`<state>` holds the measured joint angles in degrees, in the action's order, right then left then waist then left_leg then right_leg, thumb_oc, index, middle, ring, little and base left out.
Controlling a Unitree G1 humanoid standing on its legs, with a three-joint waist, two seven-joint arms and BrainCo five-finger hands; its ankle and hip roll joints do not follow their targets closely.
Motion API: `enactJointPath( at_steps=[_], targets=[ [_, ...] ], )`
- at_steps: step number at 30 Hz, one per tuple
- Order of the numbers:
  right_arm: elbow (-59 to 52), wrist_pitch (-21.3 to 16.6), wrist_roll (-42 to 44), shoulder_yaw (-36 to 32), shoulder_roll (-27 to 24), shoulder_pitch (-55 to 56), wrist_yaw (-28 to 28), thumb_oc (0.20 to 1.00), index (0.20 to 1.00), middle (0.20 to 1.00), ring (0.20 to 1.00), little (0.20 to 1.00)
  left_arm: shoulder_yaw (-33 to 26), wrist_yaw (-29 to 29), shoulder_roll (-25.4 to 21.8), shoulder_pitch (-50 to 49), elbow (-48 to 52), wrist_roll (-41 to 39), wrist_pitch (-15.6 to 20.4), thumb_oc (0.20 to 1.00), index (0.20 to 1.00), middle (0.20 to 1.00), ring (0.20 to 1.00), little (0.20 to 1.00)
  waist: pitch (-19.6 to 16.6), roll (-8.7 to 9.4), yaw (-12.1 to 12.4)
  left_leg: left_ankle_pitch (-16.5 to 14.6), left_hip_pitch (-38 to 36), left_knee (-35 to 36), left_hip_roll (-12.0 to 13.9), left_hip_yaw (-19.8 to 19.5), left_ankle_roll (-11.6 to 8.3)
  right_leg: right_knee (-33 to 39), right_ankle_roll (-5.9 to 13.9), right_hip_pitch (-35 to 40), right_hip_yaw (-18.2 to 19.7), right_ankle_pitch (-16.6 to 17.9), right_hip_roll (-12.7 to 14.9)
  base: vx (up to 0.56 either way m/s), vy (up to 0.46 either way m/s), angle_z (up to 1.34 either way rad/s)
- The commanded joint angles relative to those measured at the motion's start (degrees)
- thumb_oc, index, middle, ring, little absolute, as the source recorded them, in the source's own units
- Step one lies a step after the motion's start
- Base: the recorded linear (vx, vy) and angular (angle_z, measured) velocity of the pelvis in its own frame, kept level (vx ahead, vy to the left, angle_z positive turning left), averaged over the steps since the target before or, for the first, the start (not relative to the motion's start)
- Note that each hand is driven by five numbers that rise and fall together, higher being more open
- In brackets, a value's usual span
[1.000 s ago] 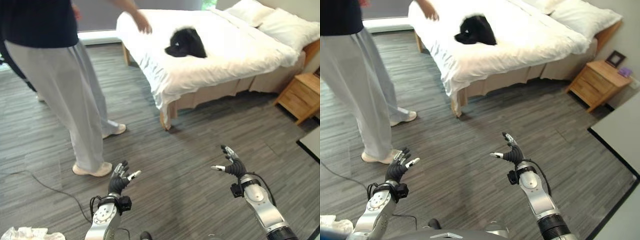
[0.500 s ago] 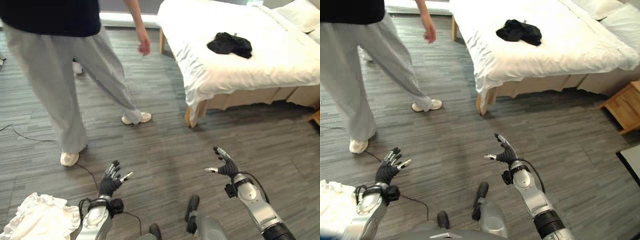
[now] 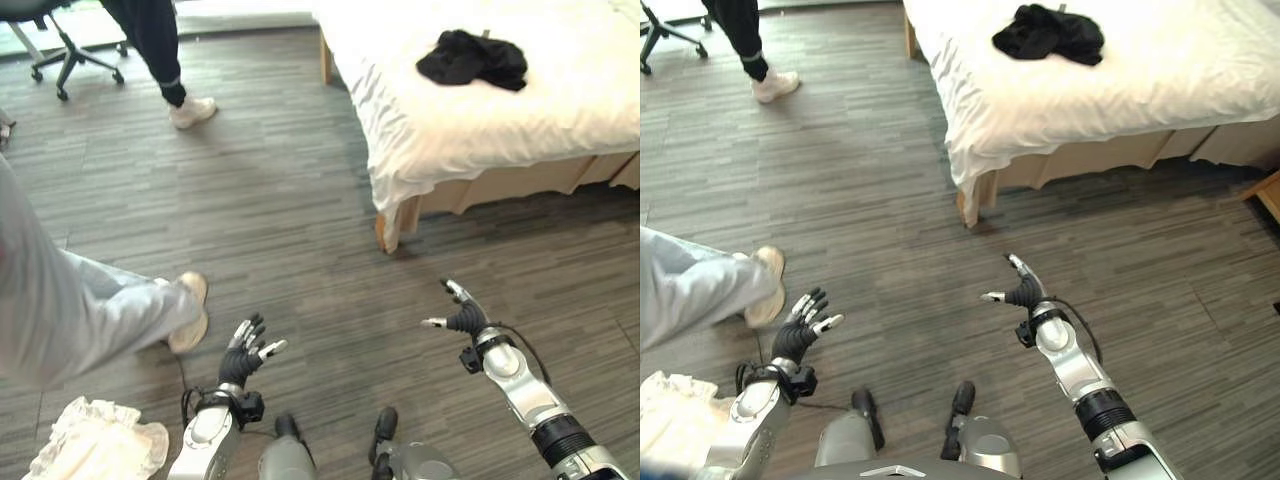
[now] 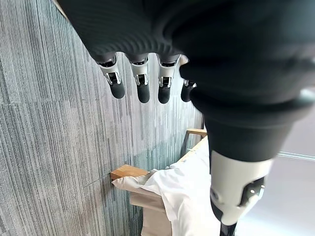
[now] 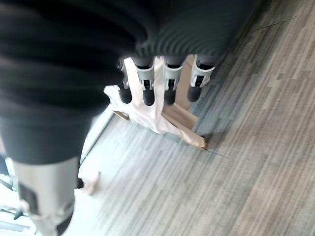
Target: Pick up bed clothes into laundry basket.
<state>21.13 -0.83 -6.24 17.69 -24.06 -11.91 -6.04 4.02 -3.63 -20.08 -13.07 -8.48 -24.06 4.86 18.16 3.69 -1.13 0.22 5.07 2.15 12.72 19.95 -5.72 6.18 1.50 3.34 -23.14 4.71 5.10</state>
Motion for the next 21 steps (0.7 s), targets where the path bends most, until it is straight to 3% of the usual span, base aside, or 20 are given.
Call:
enactJointPath(
  at_steps=[1,5,9,10,11,19,21],
  targets=[
    [-2.43,-2.77,-0.80,-1.34,-1.64,-3.81,-1.79,1.000,1.000,1.000,1.000,1.000,-2.31,-0.16,-0.98,-3.05,4.35,-0.96,3.56,1.000,1.000,1.000,1.000,1.000,-0.53,0.69,1.76,2.85,-1.53,-2.95,0.73,2.82,-1.91,-1.18,3.87,3.92,-2.24,-7.53,5.06,0.13,0.129,-0.17],
    [-4.02,-3.01,-0.95,-1.10,-1.81,-4.82,-1.65,1.000,1.000,1.000,1.000,1.000,-2.67,-0.63,-0.36,-4.48,3.98,-0.22,4.03,1.000,1.000,1.000,1.000,1.000,-0.22,0.33,2.96,5.34,-1.02,-1.89,3.31,0.99,-2.67,-1.18,4.02,6.88,-1.61,-8.24,5.63,0.23,0.186,-0.05],
    [-4.39,-3.52,-1.06,-1.22,-0.87,-4.44,-1.20,1.000,1.000,1.000,1.000,1.000,-2.04,-0.19,-1.21,-5.29,3.98,1.08,3.28,1.000,1.000,1.000,1.000,1.000,-1.72,0.11,2.79,5.61,-4.54,1.82,2.60,2.20,-2.11,-1.40,5.31,8.11,-2.23,-7.60,6.45,0.22,0.183,0.24],
    [-4.57,-3.42,-0.60,-1.24,0.15,-3.95,-0.96,1.000,1.000,1.000,1.000,1.000,-1.86,-0.23,-1.86,-5.64,3.58,2.56,2.77,1.000,1.000,1.000,1.000,1.000,-2.28,0.78,2.80,4.68,-5.89,2.53,1.33,3.11,-1.14,-3.30,5.76,7.59,-1.56,-7.29,7.51,0.18,0.163,0.26],
    [-0.53,-1.42,0.02,0.56,3.72,0.61,0.00,1.000,1.000,1.000,1.000,1.000,-2.34,-1.21,-4.52,0.21,-0.51,2.65,1.20,1.000,1.000,1.000,1.000,1.000,-6.16,4.88,-0.23,-2.63,-16.02,2.85,-2.47,10.46,1.25,-2.00,6.85,6.53,-1.66,-3.88,7.49,0.20,0.148,0.14],
    [-0.41,-1.88,0.28,1.26,2.58,-1.34,0.04,1.000,1.000,1.000,1.000,1.000,-2.49,-2.64,-4.35,1.81,-1.40,2.11,2.28,1.000,1.000,1.000,1.000,1.000,-6.05,4.26,0.16,-2.24,-14.75,2.51,-2.07,9.68,0.77,-1.30,6.95,6.21,-1.89,-4.51,7.23,0.04,-0.019,-0.10],
    [-0.30,-1.98,0.43,1.38,1.82,-2.15,0.02,1.000,1.000,1.000,1.000,1.000,-2.34,-3.21,-5.04,3.05,-1.57,1.47,2.92,1.000,1.000,1.000,1.000,1.000,-5.10,4.31,1.04,-3.42,-11.80,-1.12,-2.61,8.34,0.77,-1.18,6.83,5.94,-2.40,-4.82,7.64,0.02,-0.032,0.00]
  ],
)
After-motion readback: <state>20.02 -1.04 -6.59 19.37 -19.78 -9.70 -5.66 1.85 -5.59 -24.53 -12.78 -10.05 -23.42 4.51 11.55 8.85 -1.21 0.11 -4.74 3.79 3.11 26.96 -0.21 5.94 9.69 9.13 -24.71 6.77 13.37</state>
